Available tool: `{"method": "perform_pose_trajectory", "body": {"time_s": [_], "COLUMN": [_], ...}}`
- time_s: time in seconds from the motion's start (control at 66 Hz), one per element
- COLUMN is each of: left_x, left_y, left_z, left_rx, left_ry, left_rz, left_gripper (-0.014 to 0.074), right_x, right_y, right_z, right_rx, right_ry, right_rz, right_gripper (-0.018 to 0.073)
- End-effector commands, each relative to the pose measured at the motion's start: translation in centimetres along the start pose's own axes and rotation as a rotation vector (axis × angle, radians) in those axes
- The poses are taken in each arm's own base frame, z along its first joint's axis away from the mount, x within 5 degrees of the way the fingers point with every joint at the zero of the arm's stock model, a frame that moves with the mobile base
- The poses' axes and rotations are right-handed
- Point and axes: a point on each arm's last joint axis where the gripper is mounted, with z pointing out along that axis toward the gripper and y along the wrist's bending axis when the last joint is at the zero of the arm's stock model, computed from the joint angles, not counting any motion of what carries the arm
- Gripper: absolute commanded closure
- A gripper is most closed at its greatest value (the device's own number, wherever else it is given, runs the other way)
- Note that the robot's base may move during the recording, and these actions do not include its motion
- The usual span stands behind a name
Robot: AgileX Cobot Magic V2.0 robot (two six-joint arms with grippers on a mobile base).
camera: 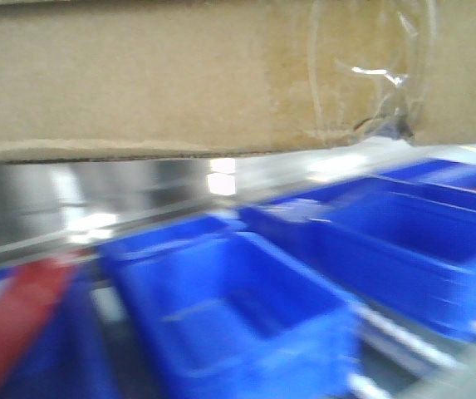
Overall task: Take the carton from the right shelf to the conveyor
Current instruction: 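Pull the held carton back away from the shelf with both grippers, then hold the carton with both grippers while the base turns and drives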
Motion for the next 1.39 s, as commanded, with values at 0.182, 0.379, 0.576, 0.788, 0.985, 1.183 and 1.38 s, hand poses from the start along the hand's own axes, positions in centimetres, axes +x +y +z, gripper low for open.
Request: {"method": "perform_pose_trajectory", "body": {"time_s": [0.182, 0.379, 0.576, 0.788, 0.985, 1.183, 1.38], "left_x": [-0.17, -0.18, -0.18, -0.19, -0.19, -0.19, -0.19], "left_y": [-0.32, -0.31, -0.31, -0.29, -0.29, -0.29, -0.29], "left_z": [-0.41, -0.41, -0.41, -0.41, -0.41, -0.41, -0.41], "left_rx": [0.036, 0.034, 0.034, 0.033, 0.033, 0.033, 0.033], "left_ry": [-0.029, -0.03, -0.03, -0.031, -0.031, -0.031, -0.031], "left_rz": [0.003, 0.004, 0.004, 0.005, 0.005, 0.005, 0.005], "left_gripper": [0.0613, 0.0613, 0.0613, 0.0613, 0.0613, 0.0613, 0.0613], "right_x": [-0.45, -0.45, -0.45, -0.45, -0.45, -0.45, -0.45], "right_y": [0.39, 0.39, 0.39, 0.39, 0.39, 0.39, 0.39], "right_z": [-0.7, -0.7, -0.7, -0.7, -0.7, -0.7, -0.7], "right_rx": [-0.036, -0.036, -0.036, -0.036, -0.036, -0.036, -0.036], "right_ry": [-0.074, -0.074, -0.074, -0.074, -0.074, -0.074, -0.074], "right_rz": [-0.004, -0.004, -0.004, -0.004, -0.004, -0.004, -0.004], "right_gripper": [0.0629, 0.0629, 0.0629, 0.0629, 0.0629, 0.0629, 0.0629]}}
